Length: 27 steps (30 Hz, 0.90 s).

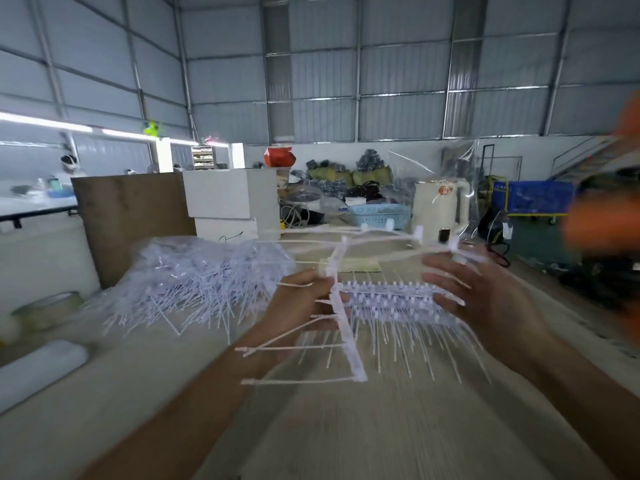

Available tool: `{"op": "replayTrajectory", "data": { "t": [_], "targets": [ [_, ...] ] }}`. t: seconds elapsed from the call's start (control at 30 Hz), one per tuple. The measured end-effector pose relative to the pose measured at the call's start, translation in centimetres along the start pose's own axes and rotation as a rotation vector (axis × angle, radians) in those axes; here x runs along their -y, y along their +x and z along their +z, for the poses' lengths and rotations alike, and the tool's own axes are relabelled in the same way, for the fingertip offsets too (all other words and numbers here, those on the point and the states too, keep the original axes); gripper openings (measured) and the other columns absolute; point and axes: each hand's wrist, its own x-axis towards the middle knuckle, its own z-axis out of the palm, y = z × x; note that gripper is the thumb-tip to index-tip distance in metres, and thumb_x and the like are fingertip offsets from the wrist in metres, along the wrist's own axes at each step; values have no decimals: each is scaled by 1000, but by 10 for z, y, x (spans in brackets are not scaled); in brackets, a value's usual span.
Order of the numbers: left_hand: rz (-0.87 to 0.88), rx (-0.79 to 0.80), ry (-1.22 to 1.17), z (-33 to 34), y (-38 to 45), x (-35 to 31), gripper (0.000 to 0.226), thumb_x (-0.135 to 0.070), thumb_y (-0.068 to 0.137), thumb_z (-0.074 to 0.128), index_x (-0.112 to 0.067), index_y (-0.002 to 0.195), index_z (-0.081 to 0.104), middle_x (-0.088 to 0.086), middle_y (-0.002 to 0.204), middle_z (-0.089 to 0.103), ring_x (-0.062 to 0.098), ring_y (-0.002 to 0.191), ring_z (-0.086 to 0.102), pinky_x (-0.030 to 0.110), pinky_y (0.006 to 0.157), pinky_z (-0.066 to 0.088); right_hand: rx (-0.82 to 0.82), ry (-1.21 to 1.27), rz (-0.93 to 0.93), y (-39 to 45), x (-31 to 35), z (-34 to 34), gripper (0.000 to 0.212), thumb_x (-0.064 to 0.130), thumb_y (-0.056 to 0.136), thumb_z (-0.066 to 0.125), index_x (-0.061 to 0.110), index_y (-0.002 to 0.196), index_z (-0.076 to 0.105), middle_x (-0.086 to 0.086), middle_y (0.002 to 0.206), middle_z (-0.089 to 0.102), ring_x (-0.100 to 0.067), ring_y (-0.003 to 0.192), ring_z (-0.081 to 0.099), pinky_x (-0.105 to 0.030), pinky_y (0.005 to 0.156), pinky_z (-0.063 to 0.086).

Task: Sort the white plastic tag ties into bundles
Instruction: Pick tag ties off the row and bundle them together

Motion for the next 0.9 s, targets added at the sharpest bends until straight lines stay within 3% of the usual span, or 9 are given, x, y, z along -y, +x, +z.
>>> {"op": "replayTrajectory", "data": {
  "t": [0.13, 0.27, 0.4, 0.57, 0.63, 0.7, 0.77, 0.83, 0.9],
  "targets": [
    [-46, 37, -290, 33, -6, 3, 15, -10, 100, 54, -2, 106, 65, 28, 106, 71, 35, 86, 72, 41, 70, 63, 181, -536, 58, -18, -16, 41, 33, 47, 95, 53, 28, 120, 63, 1, 108, 74, -20, 94, 72, -38, 76, 60],
    [-29, -51, -332, 61, -7, 6, 11, -13, 100, 55, -8, 98, 64, 26, 109, 71, 34, 86, 71, 43, 73, 59, 202, -436, 176, -27, -34, 65, 21, 31, 99, 60, 20, 113, 70, -17, 98, 73, -36, 78, 72, -49, 72, 58],
    [40, -76, -205, 61, -11, 9, 12, -17, 99, 60, -11, 105, 69, 18, 111, 73, 38, 107, 68, 51, 95, 54, 79, -413, 78, -16, -39, 52, 13, 21, 92, 71, 19, 105, 72, -12, 76, 71, -16, 47, 54, -26, 47, 44],
    [221, 230, 246, 28, -28, 24, 50, -27, 95, 69, -44, 138, 52, -9, 146, 53, 10, 136, 49, 35, 108, 44, 81, -544, -90, 0, -36, 22, 8, 18, 90, 72, 21, 95, 78, -9, 86, 65, -18, 52, 49, -29, 49, 41],
    [457, 310, 655, 15, -36, 28, 62, -25, 99, 63, -40, 152, 35, -19, 158, 33, -2, 145, 28, 29, 117, 31, 122, -571, -65, 3, -33, 8, 11, 21, 90, 72, 25, 98, 79, 0, 85, 67, -17, 62, 56, -27, 57, 48],
    [632, 286, 984, 6, -46, 26, 63, -17, 100, 58, -37, 154, 33, -22, 158, 30, -6, 146, 21, 26, 121, 23, 214, -621, -24, 5, -29, -7, 18, 30, 87, 72, 28, 104, 78, 3, 89, 72, -16, 73, 63, -25, 64, 51],
    [581, 353, 1007, -2, -59, 23, 56, -5, 98, 53, -35, 145, 49, -21, 148, 48, -4, 137, 41, 29, 116, 35, 257, -685, -15, 7, -25, -24, 27, 34, 84, 73, 30, 110, 77, 4, 104, 75, -20, 85, 68, -33, 75, 53],
    [421, 507, 795, -7, -74, 14, 48, 5, 97, 50, -25, 131, 65, -9, 125, 69, 7, 107, 68, 34, 92, 56, 259, -780, -3, 10, -18, -41, 29, 37, 80, 75, 35, 109, 77, 7, 104, 76, -16, 86, 68, -34, 80, 53],
    [311, 646, 547, -10, -84, -4, 39, 3, 98, 53, -19, 127, 68, 3, 111, 75, 20, 88, 74, 33, 73, 60, 320, -903, 30, 13, -14, -58, 27, 40, 77, 75, 42, 104, 78, 18, 97, 75, -6, 76, 63, -28, 73, 50]
  ]
}}
